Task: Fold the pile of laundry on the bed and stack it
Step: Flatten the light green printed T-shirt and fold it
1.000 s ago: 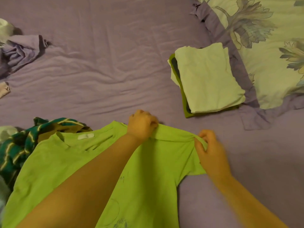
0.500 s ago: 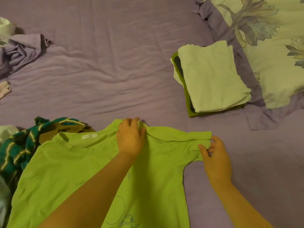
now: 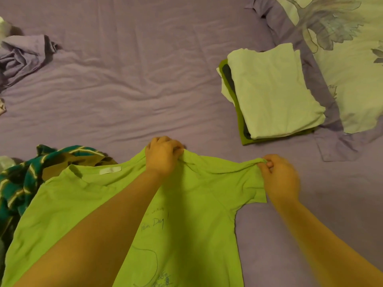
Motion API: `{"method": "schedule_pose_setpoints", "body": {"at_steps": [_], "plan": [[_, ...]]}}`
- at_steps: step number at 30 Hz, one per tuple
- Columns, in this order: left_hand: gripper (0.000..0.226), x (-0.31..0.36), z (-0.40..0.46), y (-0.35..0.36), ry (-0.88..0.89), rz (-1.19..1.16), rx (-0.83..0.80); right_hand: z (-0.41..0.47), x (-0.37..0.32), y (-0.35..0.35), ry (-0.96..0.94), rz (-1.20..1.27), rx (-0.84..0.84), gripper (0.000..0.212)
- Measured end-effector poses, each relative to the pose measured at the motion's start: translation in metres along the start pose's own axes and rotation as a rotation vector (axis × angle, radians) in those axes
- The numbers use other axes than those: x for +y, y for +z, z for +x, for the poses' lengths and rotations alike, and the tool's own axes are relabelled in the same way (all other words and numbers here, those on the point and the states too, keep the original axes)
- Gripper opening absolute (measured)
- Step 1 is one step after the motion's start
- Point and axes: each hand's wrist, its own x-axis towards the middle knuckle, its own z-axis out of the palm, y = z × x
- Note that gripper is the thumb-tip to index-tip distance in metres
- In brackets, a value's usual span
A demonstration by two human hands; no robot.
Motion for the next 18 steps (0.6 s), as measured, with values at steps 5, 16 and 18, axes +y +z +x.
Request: {"method": "schedule_pose_setpoints", "body": {"at_steps": [5, 16, 18], "plan": [[0.023, 0.016, 0.021, -0.009, -0.251, 0.057, 0.132, 0.006, -0.001, 0.005, 0.055, 0.255, 0.075, 0.026], [0.051, 0.082, -0.121, 0.051, 0.340, 0.164, -0.146, -0.081, 0.018, 0.010, -0.022, 0.159, 0.046, 0.037], [0.056, 0.088, -0.137, 0.058, 0.331, 0.232, -0.220, -0.087, 0.018, 0.008, -0.024, 0.137, 0.028, 0.036]]}}
